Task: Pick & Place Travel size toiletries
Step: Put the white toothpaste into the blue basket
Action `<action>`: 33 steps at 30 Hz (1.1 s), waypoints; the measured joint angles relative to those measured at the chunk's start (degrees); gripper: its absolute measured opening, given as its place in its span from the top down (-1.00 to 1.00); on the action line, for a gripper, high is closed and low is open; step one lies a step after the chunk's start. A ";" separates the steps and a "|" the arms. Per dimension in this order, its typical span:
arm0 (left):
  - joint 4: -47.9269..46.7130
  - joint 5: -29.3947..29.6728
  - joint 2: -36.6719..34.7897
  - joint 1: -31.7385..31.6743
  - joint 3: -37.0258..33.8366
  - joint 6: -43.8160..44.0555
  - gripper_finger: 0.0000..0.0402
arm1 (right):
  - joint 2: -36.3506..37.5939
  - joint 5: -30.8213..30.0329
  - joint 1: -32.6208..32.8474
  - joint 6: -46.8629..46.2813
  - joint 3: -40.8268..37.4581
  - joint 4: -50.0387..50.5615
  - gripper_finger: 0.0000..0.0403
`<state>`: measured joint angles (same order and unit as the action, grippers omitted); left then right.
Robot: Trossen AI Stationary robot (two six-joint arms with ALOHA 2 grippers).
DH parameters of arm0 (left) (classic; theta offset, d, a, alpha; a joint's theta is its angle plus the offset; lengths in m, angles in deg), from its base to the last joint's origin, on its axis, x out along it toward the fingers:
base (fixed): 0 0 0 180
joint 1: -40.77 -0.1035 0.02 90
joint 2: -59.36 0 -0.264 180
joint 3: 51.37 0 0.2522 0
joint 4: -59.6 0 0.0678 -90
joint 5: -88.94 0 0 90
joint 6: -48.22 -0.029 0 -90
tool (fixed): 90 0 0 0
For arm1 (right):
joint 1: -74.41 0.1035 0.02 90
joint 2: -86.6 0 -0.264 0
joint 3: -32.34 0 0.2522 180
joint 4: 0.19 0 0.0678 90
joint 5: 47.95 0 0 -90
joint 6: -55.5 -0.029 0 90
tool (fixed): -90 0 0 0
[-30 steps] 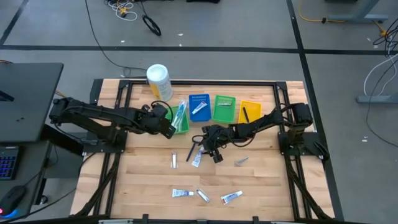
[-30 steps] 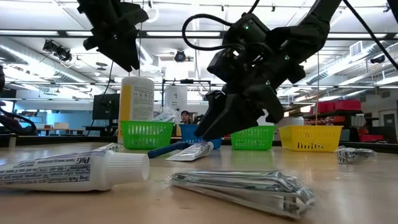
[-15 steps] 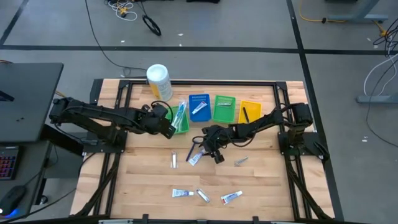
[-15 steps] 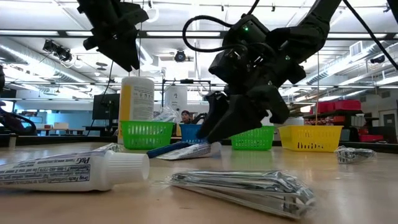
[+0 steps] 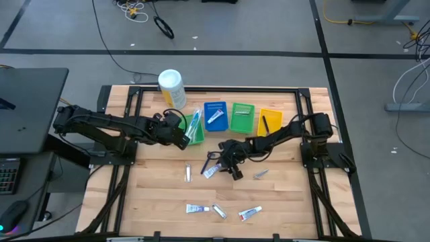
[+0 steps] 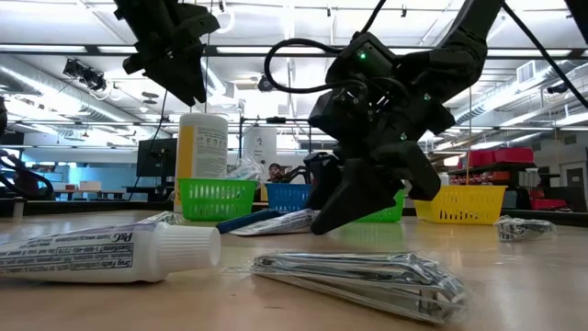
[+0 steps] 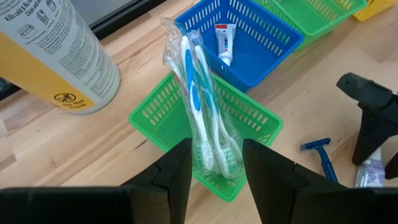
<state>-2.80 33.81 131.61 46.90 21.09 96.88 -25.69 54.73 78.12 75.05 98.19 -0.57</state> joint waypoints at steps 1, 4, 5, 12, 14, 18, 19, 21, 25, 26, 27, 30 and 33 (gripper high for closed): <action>0.00 0.02 0.00 0.00 0.00 0.00 0.25 | -0.07 0.01 0.03 0.02 -0.03 -0.52 0.12; -0.03 0.01 0.00 0.00 0.00 -0.01 0.25 | -0.13 -0.10 0.05 0.07 -0.08 -0.89 0.27; -0.07 0.00 0.00 0.00 0.00 -0.01 0.25 | -0.13 -0.12 0.05 0.09 -0.08 -0.60 0.32; -0.15 0.00 0.00 0.00 0.00 -0.02 0.25 | -0.13 -0.26 0.25 -2.33 -0.08 -0.10 0.46; -0.15 0.01 0.00 0.00 0.00 -0.01 0.25 | -0.11 -0.45 0.47 -2.56 -0.08 -0.10 0.47; -0.17 0.02 0.00 0.00 0.00 0.00 0.25 | -0.06 -0.49 0.59 -2.84 -0.09 -0.46 0.47; -0.17 0.02 0.00 0.00 0.00 -0.02 0.25 | -0.06 -0.54 0.59 -3.19 -0.10 -0.49 0.47; -0.17 0.02 0.00 0.00 0.00 0.00 0.25 | -0.06 -0.65 0.59 -4.07 -0.10 -0.43 0.47; -0.20 0.02 0.00 0.00 0.00 -0.01 0.25 | 0.67 -1.03 0.59 -4.25 -0.17 0.22 0.48; -0.19 0.02 0.00 0.00 0.00 0.00 0.25 | 1.15 -1.21 0.59 -4.21 -0.24 0.60 0.48; -0.18 0.02 0.00 0.00 0.00 0.00 0.25 | 2.05 -1.34 0.58 -4.17 -0.34 1.61 0.48; -0.23 0.02 0.00 0.00 -0.02 0.00 0.25 | 5.37 -4.69 0.48 -3.84 -0.39 3.27 0.48; -0.35 0.04 0.01 0.00 -0.02 0.00 0.25 | 8.98 -12.08 0.34 -1.57 -0.30 7.56 0.48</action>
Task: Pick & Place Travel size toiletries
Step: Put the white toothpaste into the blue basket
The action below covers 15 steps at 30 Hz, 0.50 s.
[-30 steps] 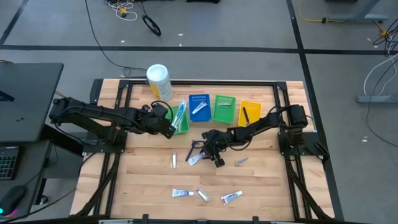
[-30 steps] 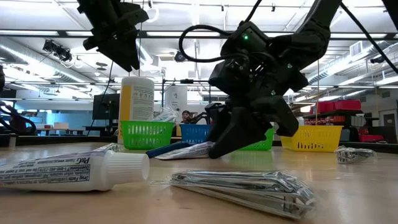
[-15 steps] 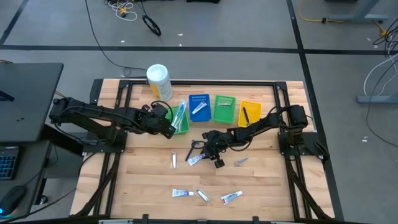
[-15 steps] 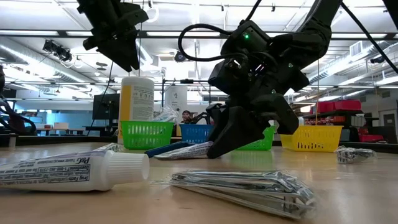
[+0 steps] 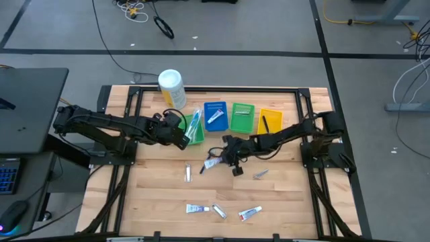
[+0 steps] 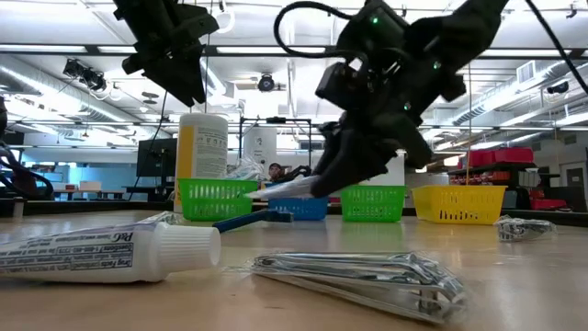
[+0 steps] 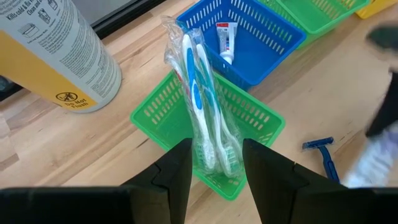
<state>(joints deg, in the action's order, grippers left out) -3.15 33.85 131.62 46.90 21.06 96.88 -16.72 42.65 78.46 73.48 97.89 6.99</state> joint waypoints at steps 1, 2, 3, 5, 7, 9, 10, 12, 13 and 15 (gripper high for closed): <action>-0.01 0.01 0.01 0.01 0.00 0.00 0.25 | 1.06 -2.92 -0.13 0.84 -0.01 1.69 0.48; 0.01 0.01 0.01 0.01 0.00 0.00 0.25 | 2.21 -5.66 -0.35 1.56 -0.02 2.77 0.48; 0.00 0.03 0.01 0.00 0.00 0.00 0.25 | 3.05 -8.57 -0.71 2.27 -0.02 2.54 0.48; 0.02 0.05 0.01 0.02 -0.02 0.01 0.25 | 4.76 -13.36 -1.94 2.89 0.04 2.60 0.48; 0.01 0.04 0.01 0.00 -0.02 0.00 0.25 | 5.61 -16.35 -3.66 2.56 0.04 2.42 0.48; 0.02 0.05 0.01 0.01 -0.02 0.00 0.25 | 6.27 -17.63 -5.65 2.15 0.02 2.22 0.48; 0.01 0.05 0.01 0.00 -0.02 0.00 0.25 | 6.35 -17.74 -6.72 2.04 0.03 1.15 0.48; -0.01 0.09 0.01 0.00 -0.02 0.00 0.25 | 6.37 -17.65 -9.16 2.01 0.04 0.36 0.48; 0.02 0.17 0.01 0.00 -0.02 0.00 0.25 | 6.26 -17.57 -10.41 2.01 0.04 0.32 0.48; -0.02 0.19 0.01 0.00 -0.02 0.00 0.25 | 5.99 -17.53 -12.94 2.01 0.04 0.23 0.48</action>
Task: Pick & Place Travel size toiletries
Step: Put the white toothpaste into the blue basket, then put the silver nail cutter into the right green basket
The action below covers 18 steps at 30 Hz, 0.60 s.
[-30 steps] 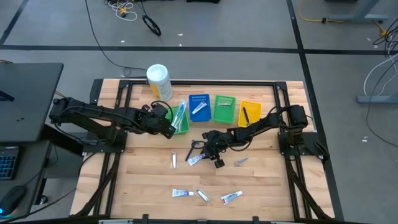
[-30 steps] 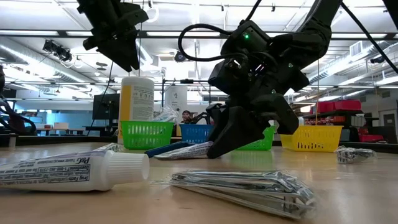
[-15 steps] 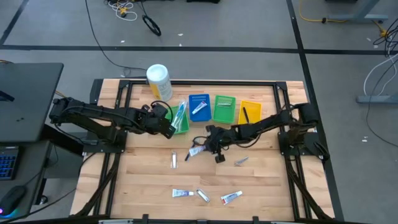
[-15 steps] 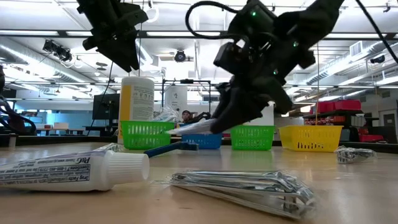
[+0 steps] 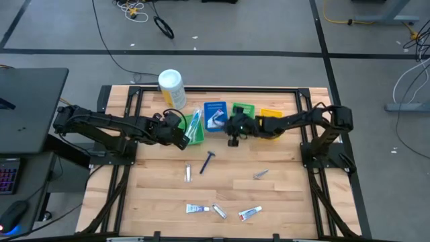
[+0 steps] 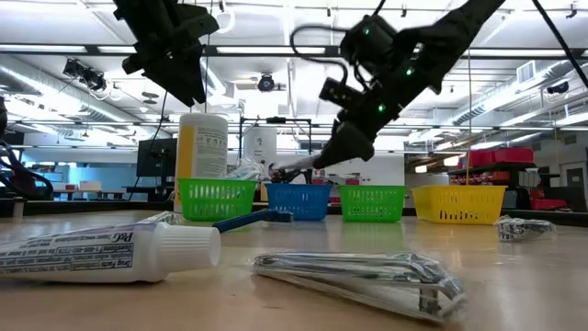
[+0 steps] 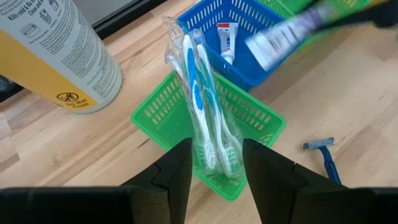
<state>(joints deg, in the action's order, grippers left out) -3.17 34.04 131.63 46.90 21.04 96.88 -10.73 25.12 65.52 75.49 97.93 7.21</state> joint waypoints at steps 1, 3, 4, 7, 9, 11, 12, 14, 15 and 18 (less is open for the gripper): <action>0.02 0.06 0.00 0.00 0.00 0.00 0.25 | -0.02 0.07 -1.20 0.01 0.00 0.29 0.48; 0.00 0.08 0.00 0.00 0.00 0.00 0.25 | -0.30 1.60 -3.52 0.71 0.00 0.07 0.48; 0.02 0.12 0.00 0.01 0.00 0.00 0.25 | -0.36 2.70 -4.53 1.37 0.00 0.16 0.48; 0.02 0.24 0.00 0.00 0.00 0.00 0.25 | -0.40 7.77 -6.87 2.55 0.00 -0.43 0.47; 0.02 0.28 0.00 0.00 0.00 0.00 0.25 | -0.50 10.43 -7.85 2.89 0.00 -0.36 0.43; 0.04 0.30 0.00 0.00 0.00 0.17 0.25 | -0.55 11.44 -8.39 2.99 0.00 -0.41 0.36; 0.04 0.30 0.00 0.00 0.00 0.17 0.25 | -0.79 11.46 -8.45 2.99 0.02 -0.83 0.33; 0.06 0.30 0.00 0.00 0.00 0.17 0.25 | -1.02 11.50 -8.64 2.99 0.04 -1.13 0.25; 0.10 0.30 0.00 0.00 0.00 0.17 0.25 | -1.08 11.52 -8.71 2.99 0.04 -1.73 0.21; 0.19 0.30 0.00 0.00 0.00 0.17 0.25 | -1.32 11.53 -8.71 2.81 0.08 -3.31 0.11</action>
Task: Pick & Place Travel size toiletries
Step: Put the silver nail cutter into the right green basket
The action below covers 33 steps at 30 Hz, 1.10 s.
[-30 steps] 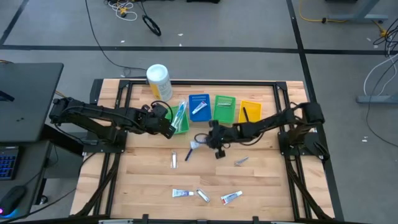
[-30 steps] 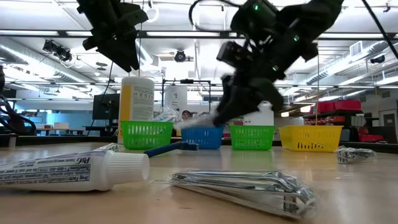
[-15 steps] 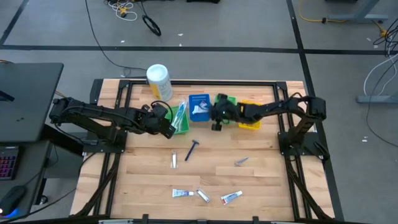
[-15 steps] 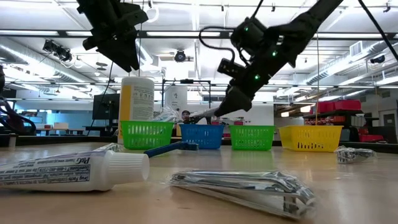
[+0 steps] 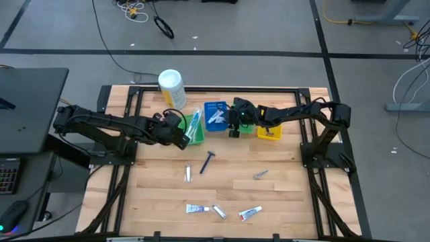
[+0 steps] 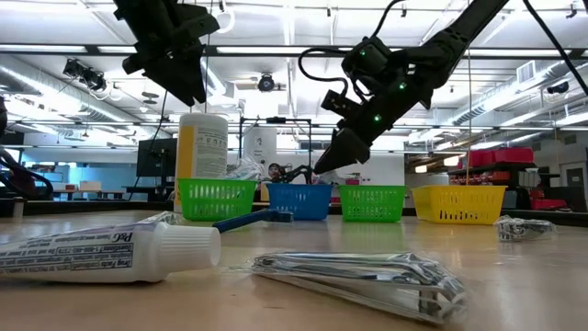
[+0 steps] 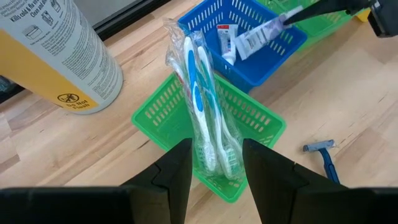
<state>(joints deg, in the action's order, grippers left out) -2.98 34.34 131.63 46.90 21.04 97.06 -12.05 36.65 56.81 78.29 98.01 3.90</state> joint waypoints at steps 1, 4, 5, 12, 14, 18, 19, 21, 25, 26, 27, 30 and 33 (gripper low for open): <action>0.07 0.00 0.00 0.00 0.00 0.00 0.25 | -0.04 -0.16 0.00 -0.13 0.00 -0.36 0.09; 0.07 0.00 0.00 0.00 0.00 0.00 0.25 | -0.04 -0.54 0.00 -1.34 0.00 -1.18 0.06; 0.07 -0.02 0.00 0.00 0.00 0.00 0.25 | -0.04 -0.49 0.00 -1.48 0.00 -0.89 0.06; 0.07 -0.02 0.00 0.00 0.00 0.00 0.25 | -0.04 -2.81 1.73 -5.26 -0.01 2.04 0.06; 0.07 -0.02 0.00 0.00 0.00 0.00 0.25 | 0.03 -4.60 2.72 -5.34 0.00 1.21 0.06; 0.11 -1.12 0.00 0.08 0.00 -0.92 0.25 | 0.72 -5.27 4.96 -3.90 0.00 0.56 0.06; 0.16 -1.92 0.00 0.26 0.00 -1.56 0.25 | 0.88 -5.32 5.61 -4.38 0.00 0.54 0.06; 0.65 -3.51 0.00 0.81 0.00 -3.38 0.25 | 1.33 -5.32 7.03 -5.82 -0.01 0.67 0.06; 4.16 -7.30 0.00 3.47 0.00 -9.05 0.25 | 2.70 -5.27 10.65 -7.96 0.00 0.87 0.06; 5.60 -8.34 0.00 4.32 0.00 -10.56 0.25 | 3.00 -5.07 11.67 -8.41 0.00 1.26 0.05; 7.16 -9.42 0.00 5.16 0.00 -11.90 0.25 | 3.15 -5.08 12.71 -8.85 0.00 1.34 0.05; 15.18 -12.26 -0.02 8.03 -1.09 -16.11 0.25 | 3.17 -5.01 15.50 -10.38 0.00 1.47 0.05; 23.99 -15.63 0.00 10.85 -3.81 -19.61 0.25 | 3.17 -4.99 17.82 -12.80 0.00 2.80 0.05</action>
<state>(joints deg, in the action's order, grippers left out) 21.02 18.71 131.63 57.75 17.23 77.44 -8.88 31.65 74.62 65.49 98.02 6.71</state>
